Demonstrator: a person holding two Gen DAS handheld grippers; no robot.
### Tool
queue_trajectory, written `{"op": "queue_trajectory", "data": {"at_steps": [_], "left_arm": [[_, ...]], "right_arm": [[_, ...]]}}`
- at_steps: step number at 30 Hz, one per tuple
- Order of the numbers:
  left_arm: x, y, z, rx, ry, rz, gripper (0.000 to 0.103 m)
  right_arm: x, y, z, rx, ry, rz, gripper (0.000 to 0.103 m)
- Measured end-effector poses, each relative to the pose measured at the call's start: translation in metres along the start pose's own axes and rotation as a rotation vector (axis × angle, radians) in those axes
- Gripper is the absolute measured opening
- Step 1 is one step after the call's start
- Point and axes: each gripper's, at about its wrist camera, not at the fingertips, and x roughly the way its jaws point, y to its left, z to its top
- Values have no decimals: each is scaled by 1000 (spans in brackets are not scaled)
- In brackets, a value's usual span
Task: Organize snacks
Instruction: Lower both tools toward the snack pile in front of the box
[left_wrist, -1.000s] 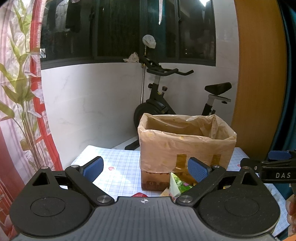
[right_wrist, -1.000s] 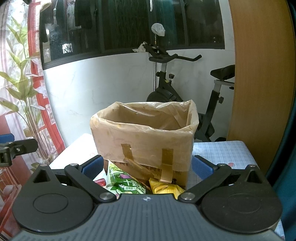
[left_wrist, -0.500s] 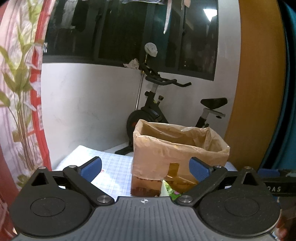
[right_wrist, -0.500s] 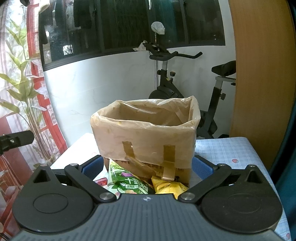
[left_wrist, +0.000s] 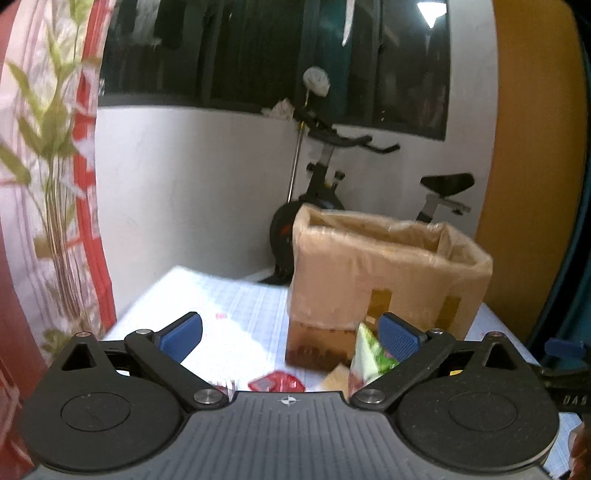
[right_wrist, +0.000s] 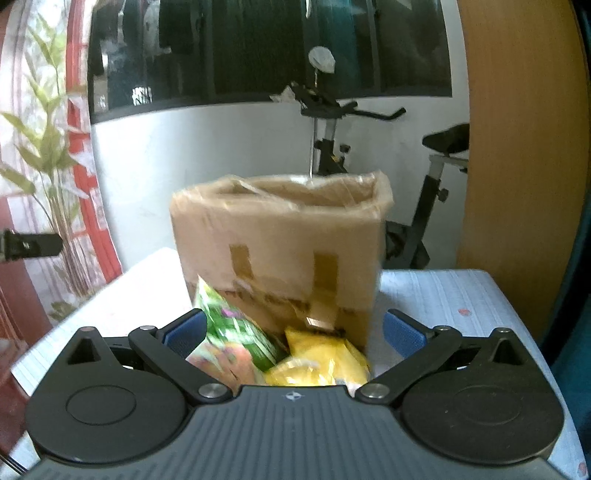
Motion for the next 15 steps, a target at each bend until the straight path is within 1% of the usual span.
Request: {"op": "queue_trajectory", "data": {"at_steps": [4,8,11,15], "left_arm": [[16,4,-21,-18,62,21,102],[26,1,-43,21,93,12,101],[30,-3,-56,40,119,-1,101],[34,-7,-66,44,151,-21,99]], "right_arm": [[15,-6,-30,-1,55,-10,103],[27,-16,-56,31,106,-35,103],[31,-20,-67,22,115,-64,103],[27,-19,-73,-10,93,-49,103]]}}
